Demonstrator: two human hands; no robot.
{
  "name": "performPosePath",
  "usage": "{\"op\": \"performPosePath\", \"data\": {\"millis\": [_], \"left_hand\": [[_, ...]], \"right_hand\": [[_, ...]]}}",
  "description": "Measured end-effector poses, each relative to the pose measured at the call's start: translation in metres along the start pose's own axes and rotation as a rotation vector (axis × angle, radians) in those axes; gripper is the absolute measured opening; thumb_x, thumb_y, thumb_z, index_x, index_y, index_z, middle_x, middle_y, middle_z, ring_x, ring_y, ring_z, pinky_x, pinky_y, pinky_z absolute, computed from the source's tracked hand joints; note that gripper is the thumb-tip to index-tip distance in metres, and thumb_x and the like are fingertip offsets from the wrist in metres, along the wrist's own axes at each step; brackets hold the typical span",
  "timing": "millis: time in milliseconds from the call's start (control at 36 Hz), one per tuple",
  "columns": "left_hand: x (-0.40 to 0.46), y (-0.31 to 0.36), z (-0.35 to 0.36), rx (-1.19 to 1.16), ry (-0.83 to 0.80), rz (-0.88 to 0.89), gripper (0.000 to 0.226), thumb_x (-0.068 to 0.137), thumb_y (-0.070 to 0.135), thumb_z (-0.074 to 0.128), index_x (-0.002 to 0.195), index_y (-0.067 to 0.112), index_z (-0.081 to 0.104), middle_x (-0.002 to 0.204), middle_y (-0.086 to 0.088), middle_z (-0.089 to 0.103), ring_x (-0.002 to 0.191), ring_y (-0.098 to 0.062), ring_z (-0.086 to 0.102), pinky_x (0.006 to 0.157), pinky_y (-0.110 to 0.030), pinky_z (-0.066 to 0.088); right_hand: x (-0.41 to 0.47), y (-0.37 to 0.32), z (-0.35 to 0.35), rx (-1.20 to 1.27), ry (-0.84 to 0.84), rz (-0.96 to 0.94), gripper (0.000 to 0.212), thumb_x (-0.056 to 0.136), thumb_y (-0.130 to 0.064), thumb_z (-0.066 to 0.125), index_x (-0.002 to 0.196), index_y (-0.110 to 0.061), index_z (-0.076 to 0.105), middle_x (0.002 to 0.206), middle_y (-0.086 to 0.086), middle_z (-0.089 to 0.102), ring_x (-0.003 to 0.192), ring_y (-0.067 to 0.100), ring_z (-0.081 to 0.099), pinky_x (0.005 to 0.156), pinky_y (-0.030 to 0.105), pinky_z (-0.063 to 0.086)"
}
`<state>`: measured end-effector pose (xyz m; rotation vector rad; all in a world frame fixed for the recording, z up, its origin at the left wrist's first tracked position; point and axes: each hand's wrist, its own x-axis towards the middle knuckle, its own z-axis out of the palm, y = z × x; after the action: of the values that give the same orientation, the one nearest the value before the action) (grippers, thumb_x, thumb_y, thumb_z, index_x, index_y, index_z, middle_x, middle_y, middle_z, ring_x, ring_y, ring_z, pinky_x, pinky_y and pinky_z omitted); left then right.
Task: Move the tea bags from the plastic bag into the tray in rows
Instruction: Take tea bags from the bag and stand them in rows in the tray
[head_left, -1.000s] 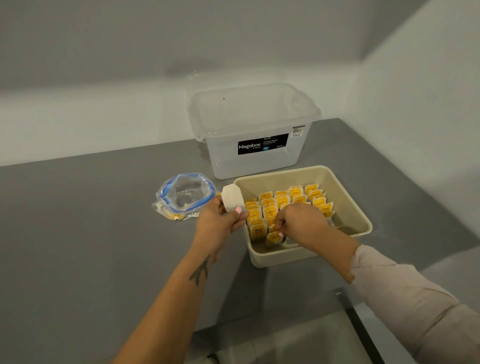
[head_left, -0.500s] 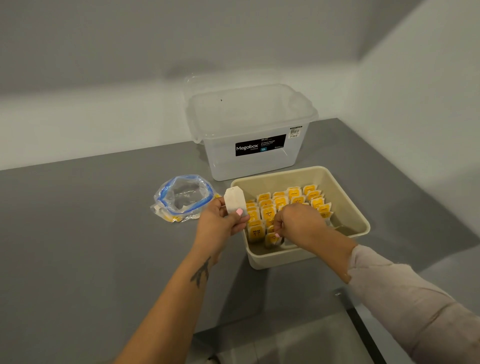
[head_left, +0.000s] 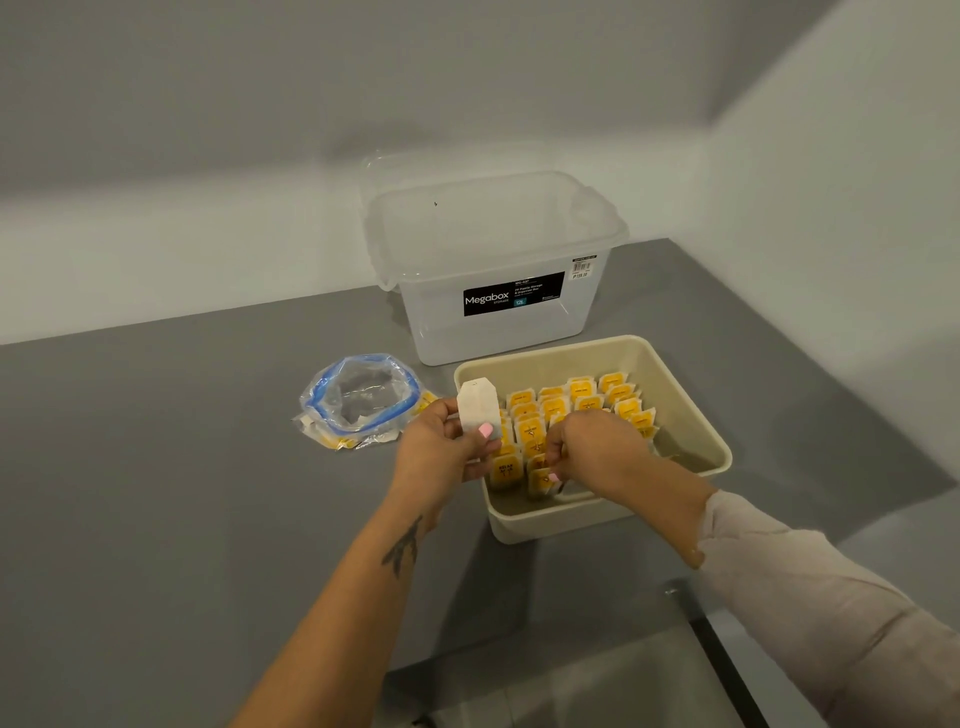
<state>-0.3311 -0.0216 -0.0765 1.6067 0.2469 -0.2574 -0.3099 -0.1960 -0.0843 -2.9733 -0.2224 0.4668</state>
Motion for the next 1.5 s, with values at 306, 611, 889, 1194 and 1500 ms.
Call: {"op": "performPosePath", "data": {"millis": [306, 611, 889, 1194, 1500], "left_hand": [[0.0, 0.009, 0.01, 0.296, -0.052, 0.193, 0.045, 0.085, 0.014, 0.066, 0.128, 0.019, 0.053, 0.11, 0.006, 0.065, 0.099, -0.008, 0.06, 0.073, -0.01, 0.05], [0.003, 0.005, 0.012, 0.455, -0.081, 0.211, 0.055, 0.081, 0.014, 0.072, 0.131, 0.023, 0.053, 0.114, 0.002, 0.066, 0.105, -0.014, 0.061, 0.092, -0.029, 0.052], [0.002, -0.004, -0.006, 0.508, 0.045, 0.278, 0.041, 0.084, 0.007, 0.068, 0.119, 0.027, 0.059, 0.112, 0.011, 0.049, 0.101, -0.004, 0.047, 0.079, -0.013, 0.041], [0.004, -0.01, -0.008, 0.526, 0.008, 0.218, 0.041, 0.083, 0.008, 0.068, 0.119, 0.026, 0.058, 0.127, 0.003, 0.053, 0.103, -0.006, 0.047, 0.085, -0.02, 0.043], [0.007, -0.013, -0.01, 0.536, 0.008, 0.225, 0.042, 0.083, 0.009, 0.069, 0.12, 0.026, 0.058, 0.124, 0.006, 0.054, 0.103, -0.005, 0.047, 0.084, -0.019, 0.042]], "right_hand": [[-0.009, 0.005, -0.069, 0.513, 0.157, -0.15, 0.027, 0.08, -0.031, 0.074, 0.105, -0.035, 0.064, 0.091, -0.012, 0.067, 0.079, -0.001, 0.058, 0.067, 0.017, 0.04], [-0.016, -0.012, -0.068, 0.455, 0.19, -0.209, 0.008, 0.083, -0.022, 0.072, 0.09, -0.021, 0.072, 0.08, -0.012, 0.065, 0.075, 0.002, 0.058, 0.062, 0.012, 0.037], [-0.012, -0.016, -0.055, 0.297, 0.115, -0.179, 0.015, 0.082, -0.028, 0.072, 0.096, -0.024, 0.074, 0.087, -0.009, 0.065, 0.086, 0.009, 0.06, 0.073, 0.021, 0.04], [-0.004, -0.033, -0.02, 0.064, 0.022, -0.128, 0.011, 0.083, -0.028, 0.07, 0.094, -0.027, 0.071, 0.099, -0.005, 0.068, 0.095, 0.015, 0.061, 0.076, 0.026, 0.048], [0.005, -0.037, 0.0, 0.016, 0.061, -0.088, 0.016, 0.088, -0.024, 0.061, 0.098, -0.032, 0.071, 0.1, -0.002, 0.066, 0.089, 0.019, 0.059, 0.064, 0.023, 0.038]]}}
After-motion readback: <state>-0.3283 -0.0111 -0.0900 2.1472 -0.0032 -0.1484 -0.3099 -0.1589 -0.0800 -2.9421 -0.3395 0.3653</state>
